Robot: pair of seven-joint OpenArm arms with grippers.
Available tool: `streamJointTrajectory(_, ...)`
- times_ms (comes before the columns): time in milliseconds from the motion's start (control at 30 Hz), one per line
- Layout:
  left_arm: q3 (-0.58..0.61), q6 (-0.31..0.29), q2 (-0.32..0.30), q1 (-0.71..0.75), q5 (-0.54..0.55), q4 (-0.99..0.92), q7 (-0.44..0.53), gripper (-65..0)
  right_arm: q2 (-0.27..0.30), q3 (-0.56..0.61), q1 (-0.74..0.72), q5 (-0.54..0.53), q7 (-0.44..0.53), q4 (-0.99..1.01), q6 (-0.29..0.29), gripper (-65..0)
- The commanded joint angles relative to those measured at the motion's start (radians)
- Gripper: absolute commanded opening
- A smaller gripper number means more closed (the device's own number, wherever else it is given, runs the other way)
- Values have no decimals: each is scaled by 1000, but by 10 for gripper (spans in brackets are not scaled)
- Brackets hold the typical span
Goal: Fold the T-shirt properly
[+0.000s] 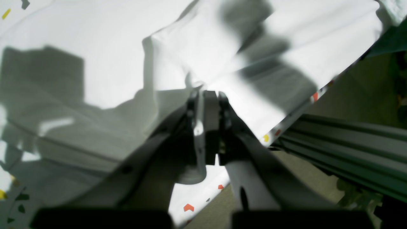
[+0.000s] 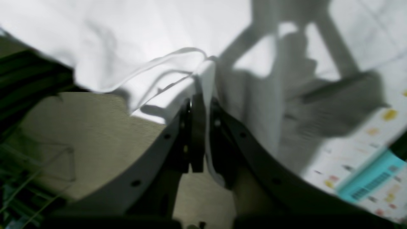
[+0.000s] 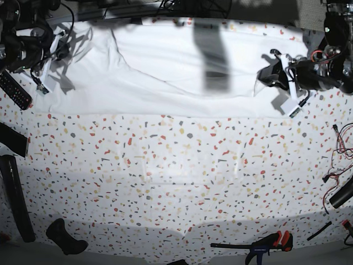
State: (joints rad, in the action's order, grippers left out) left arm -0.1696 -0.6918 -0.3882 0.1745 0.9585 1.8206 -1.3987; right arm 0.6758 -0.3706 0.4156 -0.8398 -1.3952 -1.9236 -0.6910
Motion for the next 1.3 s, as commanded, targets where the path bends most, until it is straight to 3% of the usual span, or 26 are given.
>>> streamJointTrajectory(0,-8,-6,-16,-8,19,17,2,-650,21,-8,-2,13,-1,-12,-7,-650)
streamJointTrajectory(433,-8,-6,-177,118,19,16,28,-650,20,-9,-2,82,-1,-11,-7,-650)
streamJointTrajectory(633,-8,-6,-200,173,19,16,95,-650,20,-9,-2,87,-1,-11,-7,-650)
streamJointTrajectory(800,-8,-6,-200,177,-5,16,106,-650,20,-9,-2,240,7,-11,-7,-650)
streamJointTrajectory(933,-8,-6,-200,178,-95,16,190,-650,20,-9,-2,350,75,-11,-7,-650)
streamJointTrajectory(1067,-8,-6,-200,178,-101,16,200,-650,20,-9,-3,317,75,-12,-7,-650)
streamJointTrajectory(1267,-8,-6,-200,177,-92,16,200,-650,20,-9,-5,163,86,-12,-7,-650)
